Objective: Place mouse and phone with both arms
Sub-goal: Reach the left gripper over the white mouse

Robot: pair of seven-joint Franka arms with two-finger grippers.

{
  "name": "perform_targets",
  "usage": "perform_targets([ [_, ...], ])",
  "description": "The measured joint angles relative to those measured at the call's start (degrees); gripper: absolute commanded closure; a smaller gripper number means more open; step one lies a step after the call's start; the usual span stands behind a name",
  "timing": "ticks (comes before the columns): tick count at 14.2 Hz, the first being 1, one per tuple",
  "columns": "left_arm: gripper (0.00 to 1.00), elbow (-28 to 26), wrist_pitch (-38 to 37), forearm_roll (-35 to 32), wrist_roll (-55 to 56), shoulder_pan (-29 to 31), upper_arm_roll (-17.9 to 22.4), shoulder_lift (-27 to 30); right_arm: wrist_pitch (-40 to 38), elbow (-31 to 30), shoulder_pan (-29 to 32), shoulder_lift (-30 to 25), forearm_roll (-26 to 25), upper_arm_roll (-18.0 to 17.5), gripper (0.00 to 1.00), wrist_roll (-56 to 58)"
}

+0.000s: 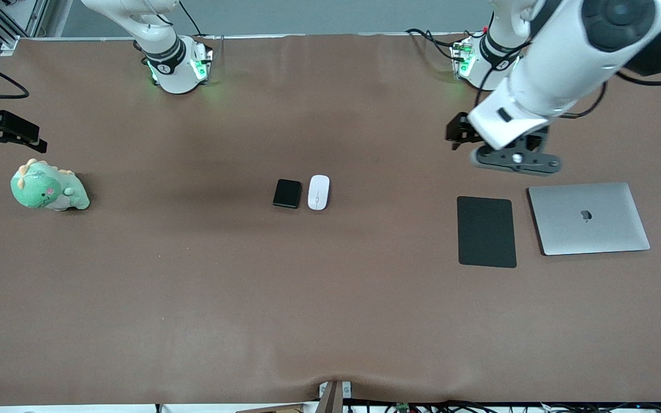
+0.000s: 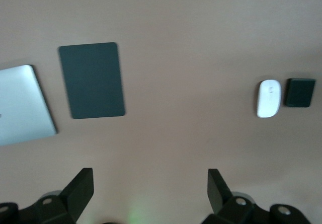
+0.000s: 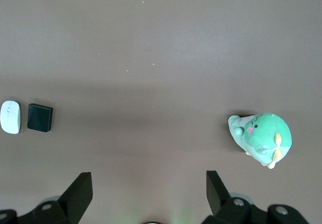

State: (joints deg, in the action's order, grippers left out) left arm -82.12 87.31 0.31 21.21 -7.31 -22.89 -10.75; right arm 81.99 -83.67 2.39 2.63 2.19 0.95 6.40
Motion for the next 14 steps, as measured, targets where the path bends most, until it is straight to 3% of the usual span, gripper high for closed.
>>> perform_targets([
  [5, 0.0, -0.1, 4.8, 0.0, 8.8, -10.2, -0.2, -4.7, 0.0, 0.0, -0.2, 0.0, 0.0, -0.1, 0.0, 0.0],
  [14, 0.0, -0.2, 14.9, -2.4, 15.2, -19.0, 0.0, -14.0, 0.0, 0.0, -0.2, 0.1, 0.0, 0.1, 0.0, 0.0],
])
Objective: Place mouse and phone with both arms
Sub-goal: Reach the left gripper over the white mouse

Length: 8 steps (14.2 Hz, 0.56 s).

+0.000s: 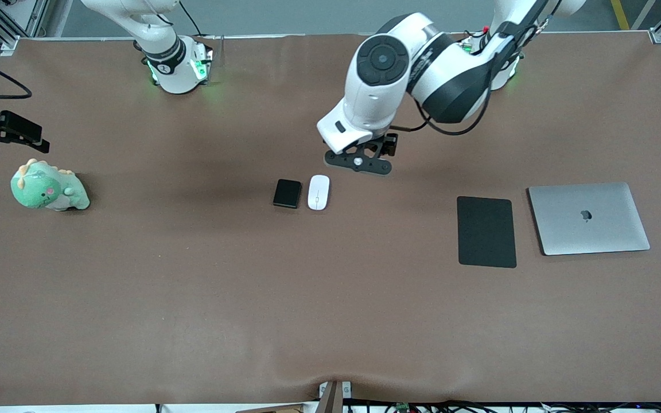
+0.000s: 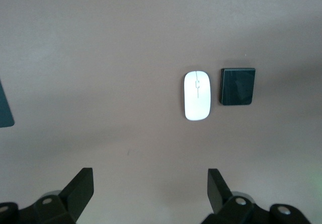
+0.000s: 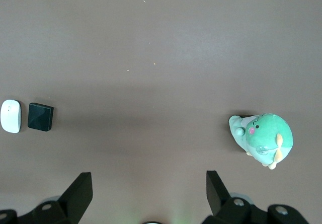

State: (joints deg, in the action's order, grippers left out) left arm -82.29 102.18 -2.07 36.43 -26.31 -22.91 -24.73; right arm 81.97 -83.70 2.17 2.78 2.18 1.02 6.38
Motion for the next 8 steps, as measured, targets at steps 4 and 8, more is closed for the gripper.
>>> perform_targets([
  [4, 0.0, -0.1, 5.3, -4.7, 4.5, -3.4, 0.1, -5.5, 0.0, -0.1, 0.0, 0.5, 0.0, 0.2, 0.0, 0.0],
  [8, 0.0, -0.2, 12.8, -9.9, 8.7, -6.5, 0.5, -11.8, 0.0, -0.1, 0.0, 0.5, 0.0, 0.2, 0.0, 0.0],
])
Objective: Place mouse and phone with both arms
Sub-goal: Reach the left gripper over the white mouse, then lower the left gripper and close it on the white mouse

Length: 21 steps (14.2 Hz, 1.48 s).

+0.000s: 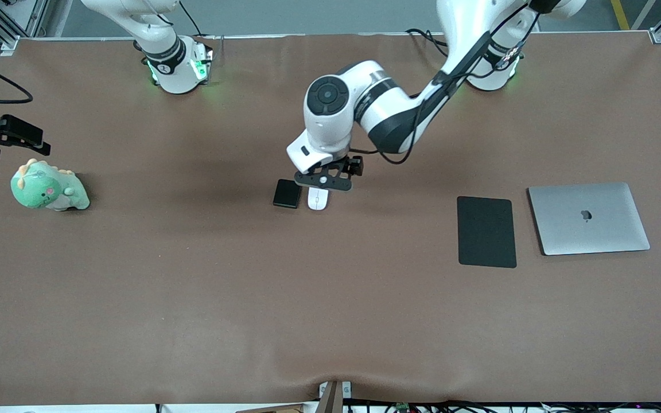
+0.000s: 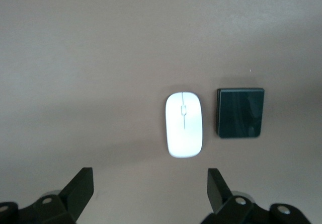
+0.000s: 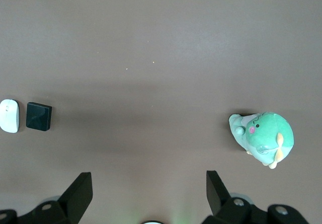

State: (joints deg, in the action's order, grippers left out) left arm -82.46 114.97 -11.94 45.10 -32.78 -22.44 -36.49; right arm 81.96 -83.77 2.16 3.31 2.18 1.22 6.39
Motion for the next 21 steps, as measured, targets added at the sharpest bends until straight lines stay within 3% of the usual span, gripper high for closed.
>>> perform_targets([
  [5, 0.0, 0.0, 6.5, -2.8, 2.6, -3.0, 0.6, -5.9, 0.0, 0.0, 0.0, 0.0, 0.0, 0.0, 0.0, 0.0],
  [11, 0.0, 0.1, 11.0, -2.8, 4.0, -8.2, 7.2, -9.3, 0.0, 0.0, 0.0, 0.1, 0.0, 0.0, 0.0, 0.0],
  [21, 0.0, 0.8, 14.1, -2.8, 4.6, -8.7, 7.6, -13.6, 0.0, 0.0, -0.2, 0.2, 0.0, -0.1, 0.0, 0.0],
])
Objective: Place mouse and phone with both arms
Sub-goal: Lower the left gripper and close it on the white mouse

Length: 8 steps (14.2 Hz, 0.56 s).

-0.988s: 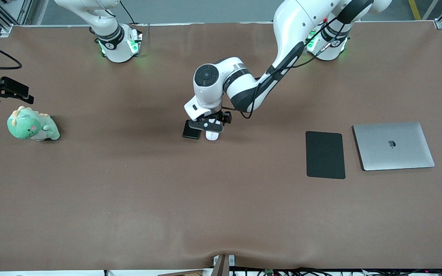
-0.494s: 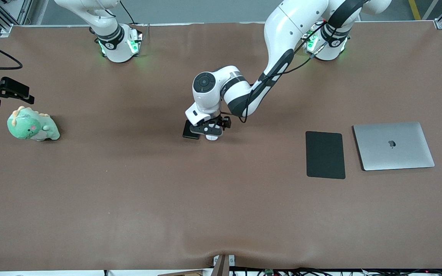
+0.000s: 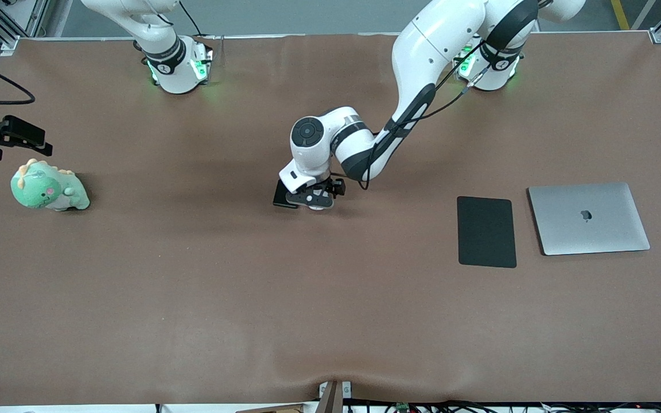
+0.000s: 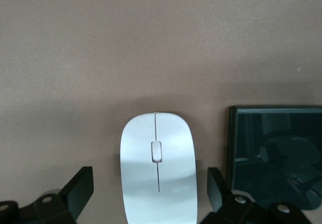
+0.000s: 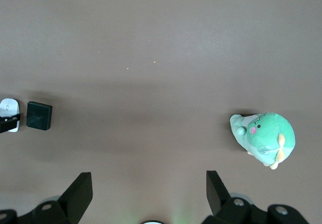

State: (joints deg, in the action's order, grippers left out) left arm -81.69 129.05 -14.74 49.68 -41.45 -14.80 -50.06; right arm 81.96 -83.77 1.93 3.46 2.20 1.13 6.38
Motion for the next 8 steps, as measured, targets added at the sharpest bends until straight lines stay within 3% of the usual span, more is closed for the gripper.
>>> perform_targets([
  [3, 0.0, 0.0, 0.1, 0.0, 0.0, -0.2, 0.3, -0.9, 0.0, 0.0, -0.1, 0.0, 0.0, 0.0, 0.0, 0.0],
  [4, 0.06, 0.0, 0.1, 0.0, 0.0, -0.4, 0.4, -1.1, 0.0, 0.0, -0.1, 0.0, 0.0, 0.0, 0.0, 0.0],
  [6, 0.85, 0.1, 0.1, 0.0, 0.0, -0.8, 0.8, -1.2, 0.0, 0.0, -0.1, 0.1, 0.0, 0.0, 0.0, 0.0],
  [7, 1.0, 0.1, 0.1, 0.0, 0.3, -0.8, 0.8, -1.2, 0.0, -0.1, -0.2, 0.3, 0.0, 0.0, 0.0, 0.0],
  [8, 1.0, 0.2, 0.1, 0.0, 0.8, -0.8, 0.8, -1.2, 0.0, -0.2, -0.2, 0.7, 0.0, 0.0, 0.0, 0.0],
])
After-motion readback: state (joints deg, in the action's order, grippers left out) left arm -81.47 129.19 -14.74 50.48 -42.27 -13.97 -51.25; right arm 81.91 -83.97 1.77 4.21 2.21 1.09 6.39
